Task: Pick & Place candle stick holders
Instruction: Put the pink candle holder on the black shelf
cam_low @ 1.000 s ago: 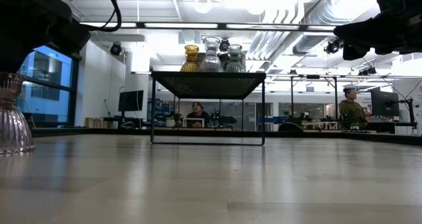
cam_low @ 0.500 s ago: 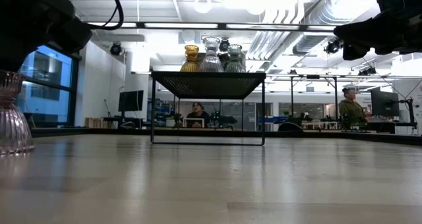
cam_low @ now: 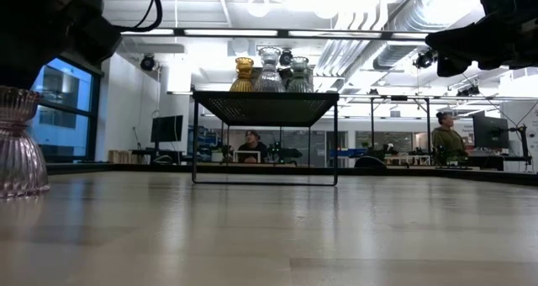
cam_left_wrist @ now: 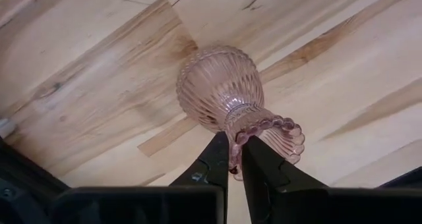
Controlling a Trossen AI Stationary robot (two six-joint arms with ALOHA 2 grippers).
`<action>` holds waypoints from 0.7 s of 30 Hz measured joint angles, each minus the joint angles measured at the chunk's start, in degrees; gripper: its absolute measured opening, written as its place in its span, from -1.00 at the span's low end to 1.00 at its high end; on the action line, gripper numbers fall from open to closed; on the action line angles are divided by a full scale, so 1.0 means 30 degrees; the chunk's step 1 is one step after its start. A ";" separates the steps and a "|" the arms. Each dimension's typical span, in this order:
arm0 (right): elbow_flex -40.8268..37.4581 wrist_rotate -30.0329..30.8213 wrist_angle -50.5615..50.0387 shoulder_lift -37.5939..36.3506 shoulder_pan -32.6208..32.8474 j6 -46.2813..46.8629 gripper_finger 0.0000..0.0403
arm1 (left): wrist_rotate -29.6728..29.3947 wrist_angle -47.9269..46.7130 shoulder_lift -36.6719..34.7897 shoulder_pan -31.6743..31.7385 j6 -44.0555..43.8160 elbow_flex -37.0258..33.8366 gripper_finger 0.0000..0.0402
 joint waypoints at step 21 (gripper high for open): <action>-0.0002 0.0000 0.0002 -0.0005 -0.0005 0.0000 -1.00 | -0.0598 0.1259 0.0027 0.0000 0.0061 0.0053 -0.94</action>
